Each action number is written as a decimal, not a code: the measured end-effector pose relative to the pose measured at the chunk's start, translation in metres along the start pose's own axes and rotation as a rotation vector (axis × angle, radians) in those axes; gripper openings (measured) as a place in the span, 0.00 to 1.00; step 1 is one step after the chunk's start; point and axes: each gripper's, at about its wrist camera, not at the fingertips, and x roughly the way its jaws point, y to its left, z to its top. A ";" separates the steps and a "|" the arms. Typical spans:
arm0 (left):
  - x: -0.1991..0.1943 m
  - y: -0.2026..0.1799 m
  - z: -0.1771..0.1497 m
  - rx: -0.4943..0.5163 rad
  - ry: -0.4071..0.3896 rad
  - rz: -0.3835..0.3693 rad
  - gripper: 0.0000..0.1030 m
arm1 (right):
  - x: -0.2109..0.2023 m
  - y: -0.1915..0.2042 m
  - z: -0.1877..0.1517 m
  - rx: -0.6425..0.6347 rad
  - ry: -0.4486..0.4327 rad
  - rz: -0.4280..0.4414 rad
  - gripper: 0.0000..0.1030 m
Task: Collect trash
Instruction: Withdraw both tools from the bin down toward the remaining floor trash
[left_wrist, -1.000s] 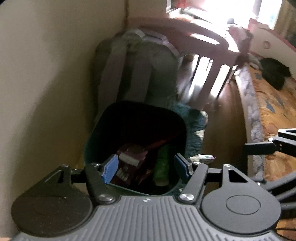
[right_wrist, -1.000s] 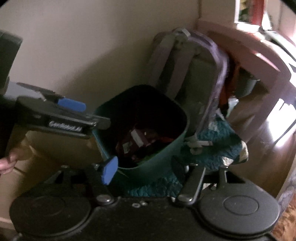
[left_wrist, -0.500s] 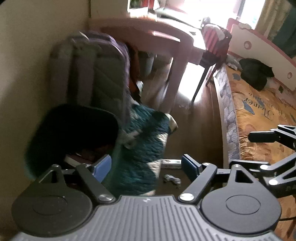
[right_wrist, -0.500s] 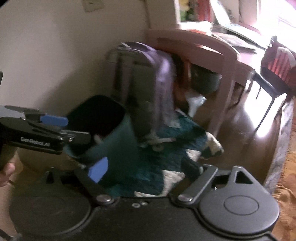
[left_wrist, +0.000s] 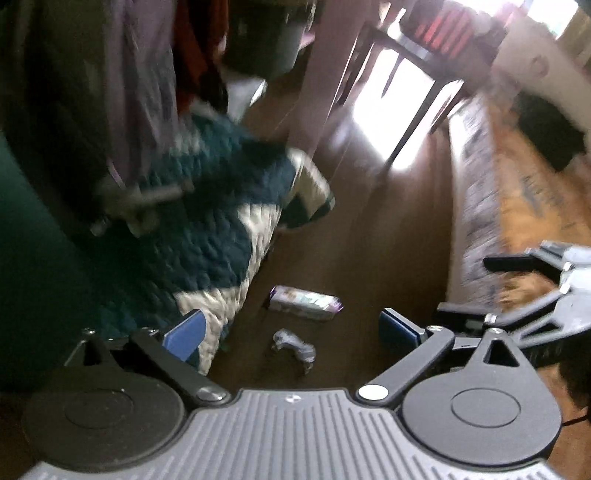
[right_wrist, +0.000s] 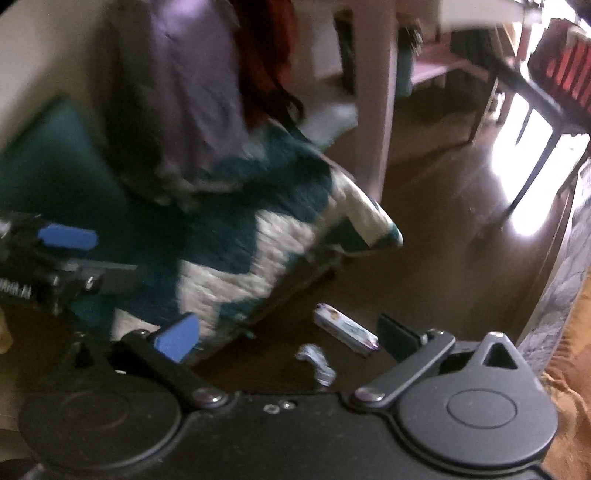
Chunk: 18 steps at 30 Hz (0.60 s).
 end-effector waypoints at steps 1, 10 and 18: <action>0.022 -0.003 -0.005 -0.014 0.021 0.019 0.98 | 0.018 -0.011 -0.004 0.000 0.010 -0.001 1.00; 0.211 -0.007 -0.059 -0.179 0.201 0.118 0.97 | 0.192 -0.087 -0.046 -0.009 0.121 0.026 1.00; 0.340 -0.011 -0.097 -0.224 0.275 0.170 0.97 | 0.329 -0.123 -0.069 -0.115 0.185 0.026 1.00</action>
